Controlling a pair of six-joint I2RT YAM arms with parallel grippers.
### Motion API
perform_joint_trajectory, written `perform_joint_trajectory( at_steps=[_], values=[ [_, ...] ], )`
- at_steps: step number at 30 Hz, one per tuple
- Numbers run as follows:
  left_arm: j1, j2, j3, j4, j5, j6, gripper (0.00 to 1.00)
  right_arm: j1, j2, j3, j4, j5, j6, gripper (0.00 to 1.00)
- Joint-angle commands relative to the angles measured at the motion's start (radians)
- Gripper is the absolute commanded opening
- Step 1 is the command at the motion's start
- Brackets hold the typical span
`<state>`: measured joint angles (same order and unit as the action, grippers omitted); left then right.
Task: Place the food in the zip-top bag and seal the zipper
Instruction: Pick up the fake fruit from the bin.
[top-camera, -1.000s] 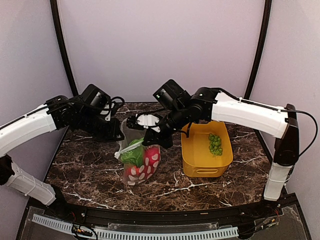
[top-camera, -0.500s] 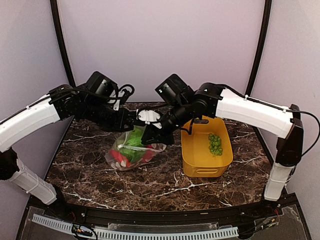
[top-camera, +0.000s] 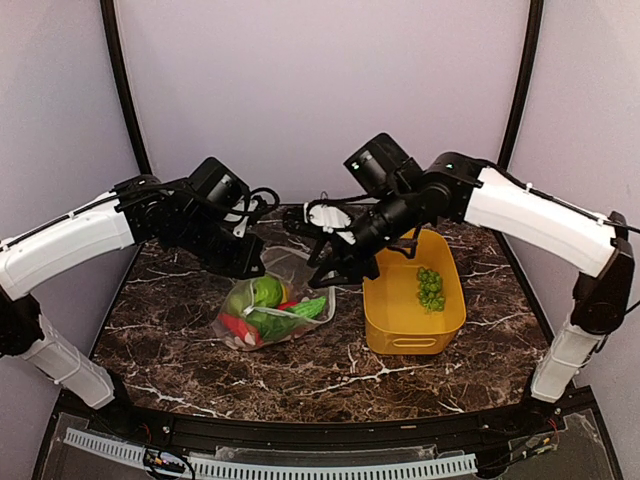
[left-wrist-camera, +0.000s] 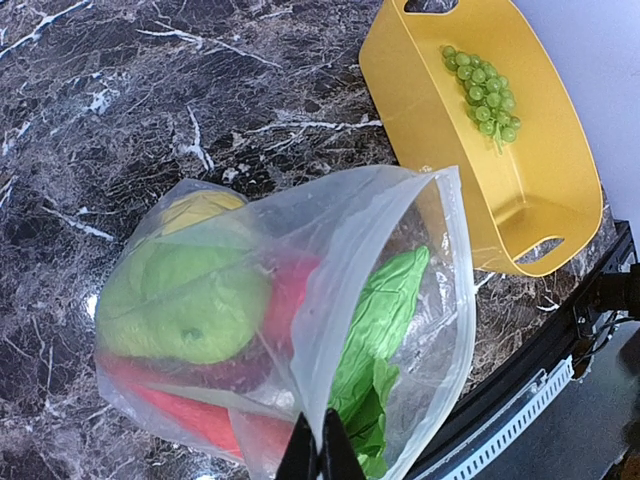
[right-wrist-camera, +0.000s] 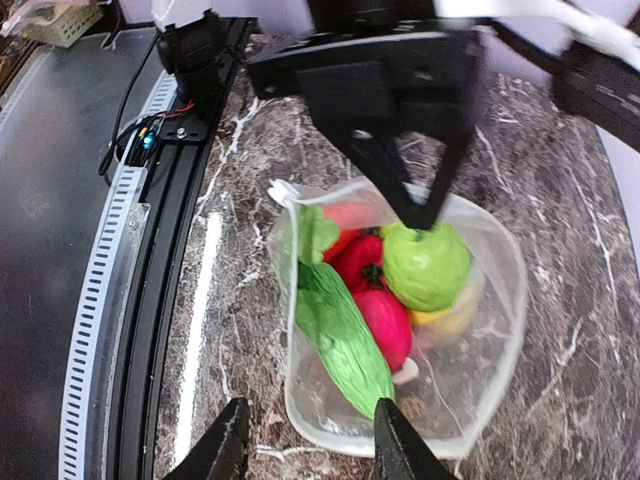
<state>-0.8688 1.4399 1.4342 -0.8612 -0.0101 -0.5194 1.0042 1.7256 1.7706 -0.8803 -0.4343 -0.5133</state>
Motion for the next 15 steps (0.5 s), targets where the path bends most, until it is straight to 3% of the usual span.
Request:
perform_joint_trajectory(
  at_steps=[1,10,15],
  values=[
    [-0.002,-0.05,-0.026,0.002,-0.019,0.007,0.01,-0.12,-0.154,-0.086,-0.005,-0.003,0.01,0.43],
    [-0.002,-0.098,-0.089,0.066,-0.017,-0.004,0.01,-0.44,-0.205,-0.27,-0.016,0.105,0.029,0.49],
    [-0.002,-0.107,-0.118,0.082,-0.007,-0.005,0.01,-0.489,-0.149,-0.309,-0.035,0.31,0.015,0.49]
  ],
)
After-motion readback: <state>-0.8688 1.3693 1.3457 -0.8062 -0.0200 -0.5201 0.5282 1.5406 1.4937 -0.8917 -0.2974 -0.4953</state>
